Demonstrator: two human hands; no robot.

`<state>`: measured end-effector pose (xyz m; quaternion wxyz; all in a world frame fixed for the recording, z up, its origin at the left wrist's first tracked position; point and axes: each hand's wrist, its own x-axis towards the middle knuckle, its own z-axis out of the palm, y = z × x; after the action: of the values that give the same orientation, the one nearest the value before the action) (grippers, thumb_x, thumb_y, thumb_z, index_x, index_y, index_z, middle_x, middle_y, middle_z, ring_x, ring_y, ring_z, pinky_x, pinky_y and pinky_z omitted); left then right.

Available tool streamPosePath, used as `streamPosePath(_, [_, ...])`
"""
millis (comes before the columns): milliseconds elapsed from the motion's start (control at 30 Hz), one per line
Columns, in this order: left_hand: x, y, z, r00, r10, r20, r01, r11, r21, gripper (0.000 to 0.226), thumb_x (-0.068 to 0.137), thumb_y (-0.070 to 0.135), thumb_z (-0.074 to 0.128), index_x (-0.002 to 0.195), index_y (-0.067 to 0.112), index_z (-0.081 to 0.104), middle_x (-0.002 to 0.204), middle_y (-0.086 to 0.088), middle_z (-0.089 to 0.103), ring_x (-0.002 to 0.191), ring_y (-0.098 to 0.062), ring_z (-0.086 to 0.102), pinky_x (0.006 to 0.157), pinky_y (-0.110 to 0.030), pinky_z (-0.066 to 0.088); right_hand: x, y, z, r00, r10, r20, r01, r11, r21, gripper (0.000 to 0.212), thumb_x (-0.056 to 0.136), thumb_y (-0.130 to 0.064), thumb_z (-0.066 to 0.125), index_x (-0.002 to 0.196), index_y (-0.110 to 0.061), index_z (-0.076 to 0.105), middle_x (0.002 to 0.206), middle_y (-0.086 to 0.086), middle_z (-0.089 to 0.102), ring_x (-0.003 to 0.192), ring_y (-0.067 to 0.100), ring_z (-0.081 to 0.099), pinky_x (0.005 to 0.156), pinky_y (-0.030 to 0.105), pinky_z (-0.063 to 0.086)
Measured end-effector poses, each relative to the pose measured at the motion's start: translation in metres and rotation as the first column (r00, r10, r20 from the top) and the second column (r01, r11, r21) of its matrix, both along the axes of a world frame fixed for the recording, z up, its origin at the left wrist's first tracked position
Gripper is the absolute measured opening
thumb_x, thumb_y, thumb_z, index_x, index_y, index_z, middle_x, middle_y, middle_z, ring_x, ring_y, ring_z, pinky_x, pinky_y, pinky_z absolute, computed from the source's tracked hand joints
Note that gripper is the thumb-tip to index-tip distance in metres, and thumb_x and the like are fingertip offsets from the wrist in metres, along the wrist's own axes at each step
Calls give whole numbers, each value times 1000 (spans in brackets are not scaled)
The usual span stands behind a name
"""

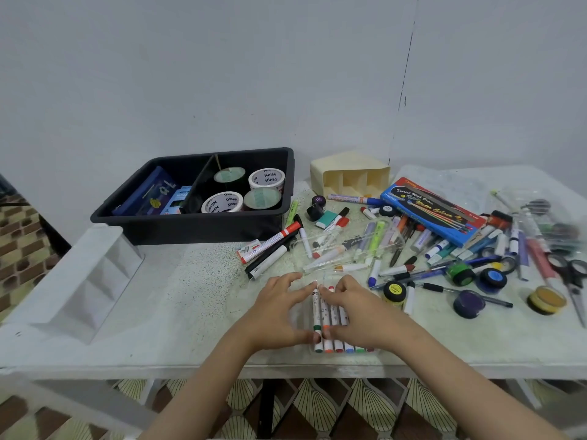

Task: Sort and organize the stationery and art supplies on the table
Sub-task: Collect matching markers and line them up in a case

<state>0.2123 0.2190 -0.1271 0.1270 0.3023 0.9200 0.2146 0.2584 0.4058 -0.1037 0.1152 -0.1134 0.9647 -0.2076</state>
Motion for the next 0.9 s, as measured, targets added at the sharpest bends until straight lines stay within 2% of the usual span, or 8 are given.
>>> streamPosePath(167, [0, 0, 1, 1000, 5, 21, -5, 1000, -9, 91, 71, 56, 72, 147, 37, 24, 152, 13, 12, 136, -4, 5, 116, -34, 15, -5, 1, 2, 1000, 10, 8, -10, 995, 96, 72, 80, -50, 66, 142, -28, 37, 120, 1, 33, 109, 21, 45, 86, 36, 46])
streamPosePath(367, [1, 2, 6, 999, 2, 46, -1, 1000, -30, 91, 71, 54, 73, 146, 38, 24, 152, 12, 10, 137, -5, 2, 114, -34, 13, -3, 2, 1, 1000, 14, 3, -15, 995, 101, 71, 81, -52, 64, 143, -29, 37, 121, 0, 33, 107, 20, 47, 86, 36, 46])
streamPosePath(700, [-2, 14, 20, 997, -67, -31, 55, 953, -297, 90, 76, 57, 65, 149, 29, 20, 154, 3, 7, 141, -19, 1, 115, -36, 8, -2, 1, -1, 999, 32, -18, -30, 993, 112, 73, 82, -52, 62, 146, -29, 32, 120, 1, 34, 109, 20, 45, 84, 35, 46])
streamPosePath(900, [0, 16, 23, 998, -63, -21, 52, 940, -336, 89, 78, 58, 63, 150, 30, 18, 155, 4, 4, 142, -19, -1, 114, -36, 5, -1, 2, -2, 998, 61, -15, -59, 990, 130, 75, 86, -52, 57, 149, -28, 24, 128, 1, 32, 115, 19, 41, 87, 34, 45])
